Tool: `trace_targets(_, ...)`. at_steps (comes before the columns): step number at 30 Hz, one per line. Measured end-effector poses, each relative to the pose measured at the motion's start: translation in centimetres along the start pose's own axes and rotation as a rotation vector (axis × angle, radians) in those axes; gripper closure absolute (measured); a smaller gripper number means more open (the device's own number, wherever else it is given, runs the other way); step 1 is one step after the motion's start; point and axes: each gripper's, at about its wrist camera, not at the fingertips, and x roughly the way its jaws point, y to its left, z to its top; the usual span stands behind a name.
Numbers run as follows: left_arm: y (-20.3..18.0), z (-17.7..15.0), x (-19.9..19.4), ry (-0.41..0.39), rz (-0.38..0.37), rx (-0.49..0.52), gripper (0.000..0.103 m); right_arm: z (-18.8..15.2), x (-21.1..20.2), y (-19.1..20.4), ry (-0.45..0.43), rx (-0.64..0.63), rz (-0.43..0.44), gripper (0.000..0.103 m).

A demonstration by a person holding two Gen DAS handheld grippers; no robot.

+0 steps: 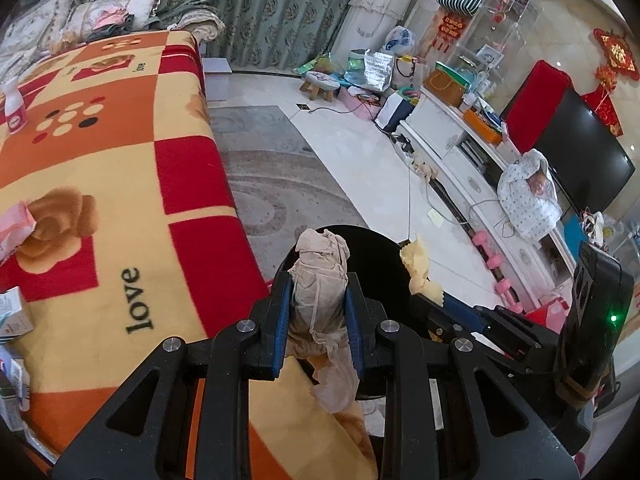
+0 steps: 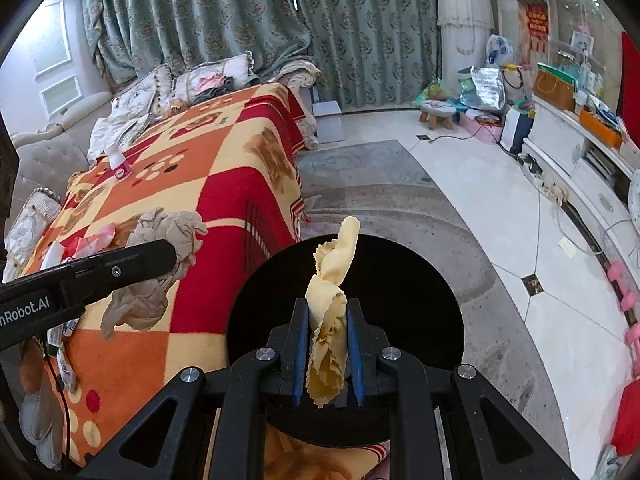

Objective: Collect trash
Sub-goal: 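Carry stocking and yellow cloth over the black bin and open both tools, then move both open tools back to the trash pile on the blanket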

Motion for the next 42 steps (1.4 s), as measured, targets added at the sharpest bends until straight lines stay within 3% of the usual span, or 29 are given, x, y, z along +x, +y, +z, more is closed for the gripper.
trace_targets(10, -0.6, 0.2, 1.4, 0.017, -0.016, -0.002, 0.077, -0.2, 1.2, -1.5, 0.025, 0.026, -0.008, 0.086)
trace_targets(11, -0.7, 0.1, 1.4, 0.018, -0.02, -0.002, 0.075, -0.2, 1.2, -1.6, 0.024, 0.029, -0.01, 0.086)
trace_targets(13, -0.8, 0.1, 1.4, 0.015, -0.055, -0.015, 0.062, -0.2, 1.2, -1.7, 0.023, 0.032, -0.016, 0.076)
trace_targets(14, -0.7, 0.0, 1.4, 0.014, -0.069, -0.022, 0.058, -0.2, 1.1, -1.9, 0.022, 0.035, -0.018, 0.065)
trace_targets(15, -0.6, 0.0, 1.4, 0.012, -0.087, -0.036, 0.049, -0.2, 1.1, -1.9, 0.02, 0.038, -0.016, 0.06)
trace_targets(16, -0.5, 0.0, 1.3, 0.009, -0.095, -0.047, 0.046, -0.3, 1.0, -2.0, 0.017, 0.042, -0.013, 0.06)
trace_targets(21, 0.0, 0.0, 1.2, 0.018, -0.076, -0.072, 0.045, -0.5, 0.9, -2.2, 0.027, 0.054, -0.014, 0.06)
trace_targets(31, 0.5, -1.0, -1.5, -0.02, 0.066, -0.011, 0.045, -0.9, 0.7, -0.7, 0.038, 0.038, 0.007, 0.06)
trace_targets(42, 5.0, -2.7, -6.6, -0.075, 0.192, -0.037, 0.045, -0.8, 0.3, 4.6, 0.044, -0.022, 0.066, 0.058)
